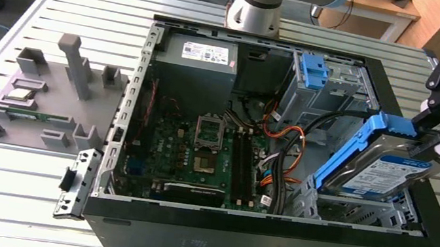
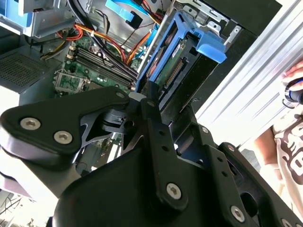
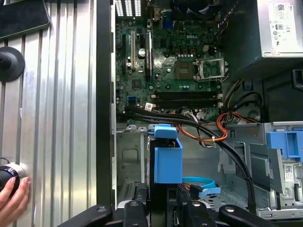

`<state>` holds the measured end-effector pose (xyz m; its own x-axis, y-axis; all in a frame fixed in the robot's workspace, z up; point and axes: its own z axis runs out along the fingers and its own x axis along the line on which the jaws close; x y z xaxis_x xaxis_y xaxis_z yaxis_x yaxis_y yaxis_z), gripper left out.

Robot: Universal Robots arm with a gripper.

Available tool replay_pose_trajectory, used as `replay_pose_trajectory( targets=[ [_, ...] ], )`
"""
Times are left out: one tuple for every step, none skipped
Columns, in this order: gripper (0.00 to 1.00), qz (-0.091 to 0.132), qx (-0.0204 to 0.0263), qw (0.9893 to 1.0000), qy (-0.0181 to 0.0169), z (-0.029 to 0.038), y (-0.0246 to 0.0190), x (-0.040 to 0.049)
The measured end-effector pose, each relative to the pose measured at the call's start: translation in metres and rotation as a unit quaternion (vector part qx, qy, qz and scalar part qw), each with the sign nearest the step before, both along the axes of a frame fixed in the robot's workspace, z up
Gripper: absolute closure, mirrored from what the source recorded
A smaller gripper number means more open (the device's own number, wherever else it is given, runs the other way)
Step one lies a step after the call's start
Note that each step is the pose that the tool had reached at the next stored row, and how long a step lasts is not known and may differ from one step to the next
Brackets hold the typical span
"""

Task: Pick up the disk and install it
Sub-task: 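Insert the disk into the insertion slot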

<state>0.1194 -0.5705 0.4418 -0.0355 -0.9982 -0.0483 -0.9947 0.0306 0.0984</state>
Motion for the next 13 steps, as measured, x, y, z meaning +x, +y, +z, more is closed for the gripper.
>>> replay_pose_trajectory(
  targets=[
    [0.65, 0.000, 0.0004, 1.0000, 0.0000, -0.0021, -0.0001, 0.0000],
    [0.65, 0.000, 0.0002, 1.0000, 0.0000, -0.0038, -0.0001, 0.0000],
    [0.65, 0.000, 0.0003, 1.0000, 0.0000, -0.0057, 0.0000, 0.0000],
    [0.65, 0.000, 0.0001, 1.0000, 0.0000, -0.0073, 0.0000, 0.0000],
    [0.65, 0.000, 0.0003, 1.0000, 0.0000, -0.0092, -0.0001, 0.0000],
    [0.65, 0.000, 0.0002, 1.0000, 0.0000, -0.0111, -0.0001, 0.0000],
    [0.65, 0.000, 0.0002, 1.0000, 0.0000, -0.0129, -0.0001, 0.0000],
    [0.65, 0.000, 0.0002, 1.0000, 0.0000, -0.0147, -0.0001, 0.0000],
    [0.65, 0.000, 0.0002, 1.0000, 0.0000, -0.0166, -0.0001, 0.0000],
    [0.65, 0.000, 0.0003, 1.0000, 0.0000, -0.0184, -0.0001, 0.0000],
    [0.65, 0.000, 0.0002, 1.0000, 0.0000, -0.0201, -0.0001, 0.0000],
    [0.65, 0.000, 0.0002, 1.0000, 0.0000, -0.0220, -0.0002, 0.0000],
    [0.65, 0.000, 0.0002, 1.0000, 0.0000, -0.0238, -0.0002, 0.0000]
  ],
)
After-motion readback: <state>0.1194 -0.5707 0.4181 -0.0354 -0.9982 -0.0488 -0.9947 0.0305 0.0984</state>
